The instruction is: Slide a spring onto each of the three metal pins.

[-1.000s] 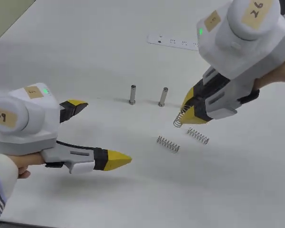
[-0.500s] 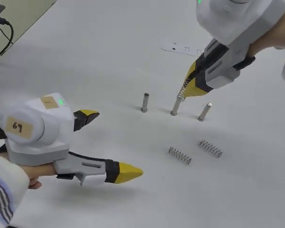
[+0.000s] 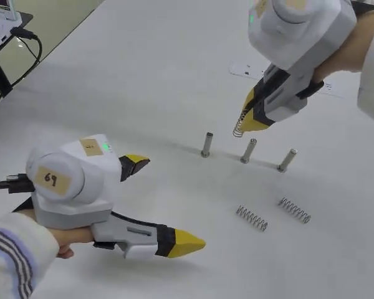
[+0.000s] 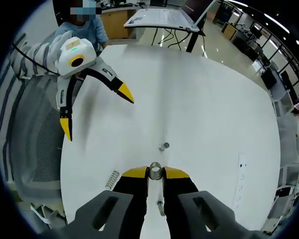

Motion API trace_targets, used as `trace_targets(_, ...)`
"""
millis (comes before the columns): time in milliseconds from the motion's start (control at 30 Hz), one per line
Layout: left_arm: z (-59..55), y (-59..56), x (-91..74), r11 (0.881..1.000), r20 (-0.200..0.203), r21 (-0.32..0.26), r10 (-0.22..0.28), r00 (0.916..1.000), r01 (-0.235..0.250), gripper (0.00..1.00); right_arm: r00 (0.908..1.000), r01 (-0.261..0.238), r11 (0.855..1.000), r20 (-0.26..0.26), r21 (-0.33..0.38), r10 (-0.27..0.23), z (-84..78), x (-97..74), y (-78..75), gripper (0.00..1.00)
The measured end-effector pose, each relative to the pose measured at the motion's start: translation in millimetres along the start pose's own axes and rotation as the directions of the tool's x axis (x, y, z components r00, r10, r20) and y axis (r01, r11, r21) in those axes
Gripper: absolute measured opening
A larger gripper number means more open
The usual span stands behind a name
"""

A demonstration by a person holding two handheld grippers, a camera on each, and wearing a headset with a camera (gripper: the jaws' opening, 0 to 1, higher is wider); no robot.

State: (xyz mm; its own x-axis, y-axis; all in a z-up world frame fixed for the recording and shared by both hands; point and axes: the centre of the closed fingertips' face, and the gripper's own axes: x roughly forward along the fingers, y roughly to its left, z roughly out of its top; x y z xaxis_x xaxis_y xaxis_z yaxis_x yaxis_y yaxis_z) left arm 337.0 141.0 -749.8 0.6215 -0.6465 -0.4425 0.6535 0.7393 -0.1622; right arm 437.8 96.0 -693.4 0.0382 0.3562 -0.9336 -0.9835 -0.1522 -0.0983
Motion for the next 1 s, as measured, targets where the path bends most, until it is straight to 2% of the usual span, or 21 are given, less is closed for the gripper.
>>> trace_targets(333,-0.1,-0.9,0.9,1.000,0.002,-0.009,-0.010,0.9999,0.010,0.98,1.0000,-0.003,1.000,-0.003,0.028,0.003,-3.3,13.4,-13.6,0.08)
trace_targets(733,-5.5,0.7,-2.6,1.000,-0.027,0.002,0.003,0.9996,-0.003,0.98,0.9999,-0.007,1.000,-0.014,0.024,0.007,-2.4,28.3,-21.7,0.08)
trace_targets(1000,-8.1,2.4,-5.1,1.000,-0.035,-0.006,0.017,0.9993,-0.017,0.98,0.9999,-0.015,1.000,0.002,0.002,0.015,12.8,34.9,-21.0,0.08)
